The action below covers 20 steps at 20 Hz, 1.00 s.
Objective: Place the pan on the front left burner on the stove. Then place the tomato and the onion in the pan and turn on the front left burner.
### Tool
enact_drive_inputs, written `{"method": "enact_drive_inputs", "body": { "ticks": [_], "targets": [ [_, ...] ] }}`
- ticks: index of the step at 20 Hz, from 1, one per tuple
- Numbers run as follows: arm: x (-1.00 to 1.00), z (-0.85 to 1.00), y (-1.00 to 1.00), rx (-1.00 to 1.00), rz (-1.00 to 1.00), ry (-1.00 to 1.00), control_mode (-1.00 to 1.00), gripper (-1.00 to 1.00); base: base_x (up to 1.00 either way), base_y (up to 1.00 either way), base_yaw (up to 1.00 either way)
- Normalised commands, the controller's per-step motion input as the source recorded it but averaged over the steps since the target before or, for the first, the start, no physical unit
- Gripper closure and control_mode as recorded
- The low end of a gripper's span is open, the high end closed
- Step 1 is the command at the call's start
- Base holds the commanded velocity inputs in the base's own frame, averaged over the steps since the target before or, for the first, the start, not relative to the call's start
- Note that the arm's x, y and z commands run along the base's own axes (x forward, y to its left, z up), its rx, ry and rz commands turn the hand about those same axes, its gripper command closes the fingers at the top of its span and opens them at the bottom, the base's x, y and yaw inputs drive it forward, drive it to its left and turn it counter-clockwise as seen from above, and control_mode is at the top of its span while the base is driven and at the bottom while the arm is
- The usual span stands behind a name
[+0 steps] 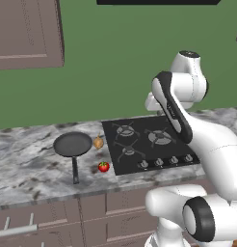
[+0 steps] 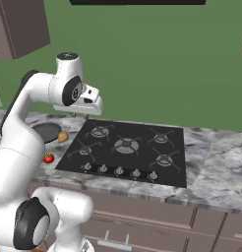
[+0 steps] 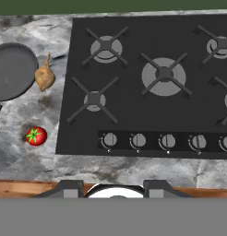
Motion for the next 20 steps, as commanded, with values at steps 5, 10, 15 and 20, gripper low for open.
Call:
{"method": "enact_drive_inputs", "body": {
  "ticks": [5,10,15,20],
  "targets": [
    [-0.05,0.0,0.0,0.0,0.07,-0.06,-1.0,-1.0,0.0,0.0,0.0],
    [-0.06,-0.12,0.02,0.0,0.14,-0.01,-1.0,-1.0,0.0,0.0,0.0],
    [-0.15,-0.13,0.21,0.0,0.12,0.0,-1.0,-1.0,0.0,0.0,0.0],
    [-0.04,-0.01,0.43,0.0,0.08,0.1,-1.0,-1.0,0.0,0.0,0.0]
  ]
}}
